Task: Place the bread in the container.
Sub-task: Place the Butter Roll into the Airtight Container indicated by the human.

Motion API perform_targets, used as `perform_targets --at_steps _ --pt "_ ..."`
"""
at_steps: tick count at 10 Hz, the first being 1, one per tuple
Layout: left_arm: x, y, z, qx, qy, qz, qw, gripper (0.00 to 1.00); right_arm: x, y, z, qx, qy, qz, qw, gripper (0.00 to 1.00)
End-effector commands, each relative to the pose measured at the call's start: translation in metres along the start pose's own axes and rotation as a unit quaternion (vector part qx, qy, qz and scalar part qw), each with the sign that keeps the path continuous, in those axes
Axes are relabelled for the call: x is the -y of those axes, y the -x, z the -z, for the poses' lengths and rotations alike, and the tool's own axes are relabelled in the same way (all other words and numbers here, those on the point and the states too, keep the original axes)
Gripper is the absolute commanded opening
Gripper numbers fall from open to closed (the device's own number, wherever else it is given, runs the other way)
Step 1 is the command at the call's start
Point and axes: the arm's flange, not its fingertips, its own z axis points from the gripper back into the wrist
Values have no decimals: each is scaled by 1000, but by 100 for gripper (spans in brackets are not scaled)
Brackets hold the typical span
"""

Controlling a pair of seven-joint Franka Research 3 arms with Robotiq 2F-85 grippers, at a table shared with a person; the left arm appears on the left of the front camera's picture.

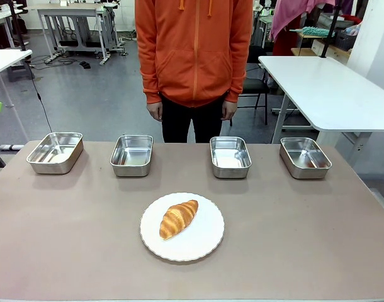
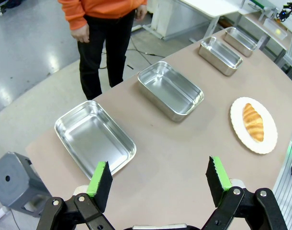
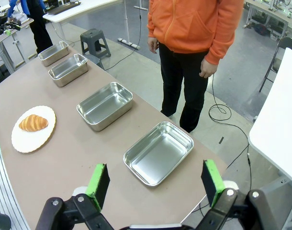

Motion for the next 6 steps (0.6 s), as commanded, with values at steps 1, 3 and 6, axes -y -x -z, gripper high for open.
perform_targets --at_steps 1,3,6 --pt "-1 0 -2 7 1 -1 1000 100 0 -1 1 2 -1 -1 1000 100" --pt "-1 0 -2 7 1 -1 1000 100 0 -1 1 2 -1 -1 1000 100" --pt "-1 0 -2 7 1 -1 1000 100 0 -1 1 2 -1 -1 1000 100"
